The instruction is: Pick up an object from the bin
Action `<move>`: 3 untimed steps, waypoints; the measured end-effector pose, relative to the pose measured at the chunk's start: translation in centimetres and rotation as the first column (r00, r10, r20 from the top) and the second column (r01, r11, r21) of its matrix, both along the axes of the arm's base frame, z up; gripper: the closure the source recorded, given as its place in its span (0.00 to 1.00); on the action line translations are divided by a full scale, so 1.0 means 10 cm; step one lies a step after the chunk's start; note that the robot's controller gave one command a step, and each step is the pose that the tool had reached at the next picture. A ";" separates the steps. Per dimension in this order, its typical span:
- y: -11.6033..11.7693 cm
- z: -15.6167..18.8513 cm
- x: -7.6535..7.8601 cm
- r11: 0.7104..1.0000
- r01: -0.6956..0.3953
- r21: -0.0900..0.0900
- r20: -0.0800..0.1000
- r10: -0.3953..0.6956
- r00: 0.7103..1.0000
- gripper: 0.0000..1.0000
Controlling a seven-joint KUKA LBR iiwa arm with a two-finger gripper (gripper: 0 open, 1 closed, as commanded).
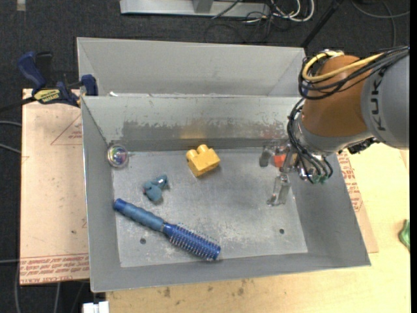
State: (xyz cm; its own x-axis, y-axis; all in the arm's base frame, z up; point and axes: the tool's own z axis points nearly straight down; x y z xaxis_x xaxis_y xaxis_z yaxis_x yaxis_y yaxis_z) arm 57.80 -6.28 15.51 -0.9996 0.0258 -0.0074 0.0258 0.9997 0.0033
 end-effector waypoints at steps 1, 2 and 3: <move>0.51 -0.26 0.25 0.968 0.250 0.000 -0.006 -0.250 0.968 0.00; -0.35 -0.06 0.73 0.972 0.236 -0.005 0.003 -0.236 0.972 0.00; -0.89 -0.87 0.74 1.000 -0.023 -0.002 -0.007 0.023 1.000 0.00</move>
Offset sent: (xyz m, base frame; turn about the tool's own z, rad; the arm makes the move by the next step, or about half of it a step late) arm 0.0240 0.0476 -0.0254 0.2578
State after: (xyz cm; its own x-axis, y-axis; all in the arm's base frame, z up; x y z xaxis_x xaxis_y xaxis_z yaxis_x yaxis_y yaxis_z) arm 65.18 -15.18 6.81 -1.0000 0.0027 -0.0002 0.0027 1.0000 0.0008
